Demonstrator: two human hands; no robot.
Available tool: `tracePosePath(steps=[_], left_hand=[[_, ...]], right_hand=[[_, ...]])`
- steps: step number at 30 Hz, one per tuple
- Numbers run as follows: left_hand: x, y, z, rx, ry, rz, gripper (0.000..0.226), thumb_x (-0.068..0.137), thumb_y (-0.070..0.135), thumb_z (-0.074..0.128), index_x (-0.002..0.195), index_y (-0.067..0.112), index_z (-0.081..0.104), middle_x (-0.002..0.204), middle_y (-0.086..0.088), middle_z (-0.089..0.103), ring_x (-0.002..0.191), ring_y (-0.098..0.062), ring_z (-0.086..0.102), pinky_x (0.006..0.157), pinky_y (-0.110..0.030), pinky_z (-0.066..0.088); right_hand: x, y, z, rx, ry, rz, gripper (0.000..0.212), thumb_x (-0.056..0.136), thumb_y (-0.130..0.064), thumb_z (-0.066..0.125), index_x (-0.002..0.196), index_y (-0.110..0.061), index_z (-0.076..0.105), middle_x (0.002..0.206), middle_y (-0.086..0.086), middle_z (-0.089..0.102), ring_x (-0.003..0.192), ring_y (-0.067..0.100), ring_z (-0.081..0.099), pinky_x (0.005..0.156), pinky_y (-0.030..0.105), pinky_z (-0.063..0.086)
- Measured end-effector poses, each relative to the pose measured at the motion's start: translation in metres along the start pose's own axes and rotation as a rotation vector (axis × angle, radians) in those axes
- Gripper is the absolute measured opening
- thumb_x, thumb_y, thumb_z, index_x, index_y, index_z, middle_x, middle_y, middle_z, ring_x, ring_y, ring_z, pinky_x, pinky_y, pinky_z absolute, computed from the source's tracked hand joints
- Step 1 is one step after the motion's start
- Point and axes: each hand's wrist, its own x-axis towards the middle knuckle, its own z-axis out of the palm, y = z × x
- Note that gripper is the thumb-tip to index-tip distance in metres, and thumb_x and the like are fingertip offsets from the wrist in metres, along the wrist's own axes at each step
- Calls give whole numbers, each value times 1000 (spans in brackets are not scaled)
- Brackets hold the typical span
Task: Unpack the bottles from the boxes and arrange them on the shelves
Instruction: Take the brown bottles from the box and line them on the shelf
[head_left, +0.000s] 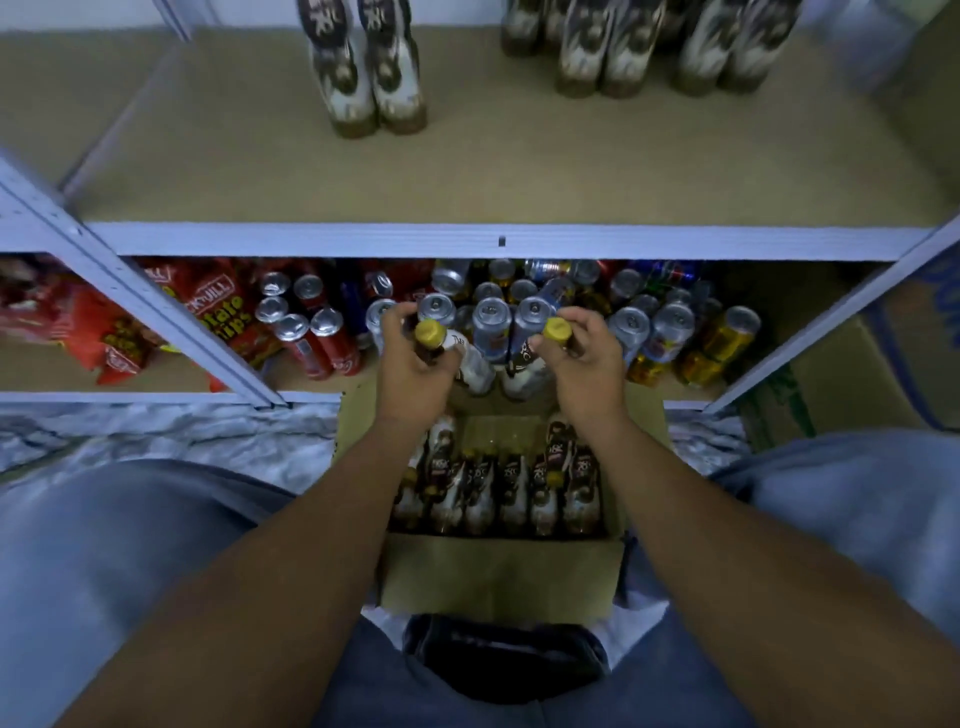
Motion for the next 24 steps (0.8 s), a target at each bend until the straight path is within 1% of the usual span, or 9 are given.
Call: tracePosePath(steps=[1, 3, 6, 9, 11, 13, 17, 20, 24], left_hand=[[1, 12, -4, -21, -2, 26, 52, 93, 10, 72, 128, 19, 35, 103, 7, 55, 90, -10, 56, 77, -28, 45], [1, 38, -13, -72, 4, 66, 51, 92, 9, 73, 126, 16, 36, 102, 7, 60, 88, -6, 61, 77, -31, 49], [4, 77, -26, -138, 0, 116, 46, 91, 9, 75, 119, 19, 40, 97, 10, 67, 87, -6, 63, 76, -31, 52], [8, 111, -37, -155, -38, 177, 44, 91, 15, 76, 117, 24, 43, 95, 1, 73, 76, -11, 60, 64, -25, 50], [13, 133, -42, -149, -38, 213, 43, 90, 15, 77, 116, 27, 45, 98, -1, 73, 80, -10, 62, 66, -25, 53], [21, 152, -47, -145, -52, 235, 43, 90, 11, 76, 115, 27, 46, 99, -2, 72, 83, -7, 62, 70, -21, 53], [43, 181, -53, -139, -76, 274, 42, 90, 8, 75, 120, 18, 47, 102, 1, 69, 84, 0, 61, 72, -14, 49], [62, 194, -53, -120, -70, 306, 41, 89, 8, 76, 118, 21, 49, 104, 4, 69, 92, -5, 64, 78, -17, 52], [92, 206, -45, -139, -88, 298, 39, 91, 7, 73, 118, 24, 51, 104, 2, 72, 90, -11, 65, 82, -25, 55]], right_hand=[[-1, -12, -3, 12, 2, -21, 33, 92, -21, 75, 119, -27, 58, 129, 1, 64, 116, 17, 63, 87, 36, 57], [-4, -38, -9, 57, 11, -67, 33, 91, -21, 76, 118, -26, 60, 120, -2, 68, 108, 10, 66, 82, 23, 55], [-6, -76, -17, 124, -8, -144, 32, 90, -16, 77, 116, -24, 61, 115, 3, 71, 105, 14, 69, 83, 22, 54], [-4, -112, -23, 153, 24, -207, 32, 87, -15, 79, 111, -26, 62, 108, 0, 74, 100, 11, 70, 81, 19, 53], [0, -137, -26, 136, 48, -265, 33, 85, -16, 82, 111, -23, 64, 105, -4, 74, 100, 8, 70, 82, 20, 54], [8, -159, -29, 107, 46, -312, 35, 84, -17, 83, 113, -21, 65, 106, -5, 74, 101, 7, 70, 88, 24, 56], [34, -192, -32, 50, 31, -372, 34, 84, -19, 82, 112, -26, 64, 107, -5, 73, 102, 9, 69, 93, 32, 57], [56, -207, -32, 15, 35, -399, 34, 84, -19, 82, 110, -29, 64, 105, -6, 73, 100, 8, 69, 93, 33, 57], [91, -223, -26, -37, 10, -426, 31, 83, -21, 83, 106, -31, 65, 104, -6, 73, 100, 9, 69, 93, 34, 57]])
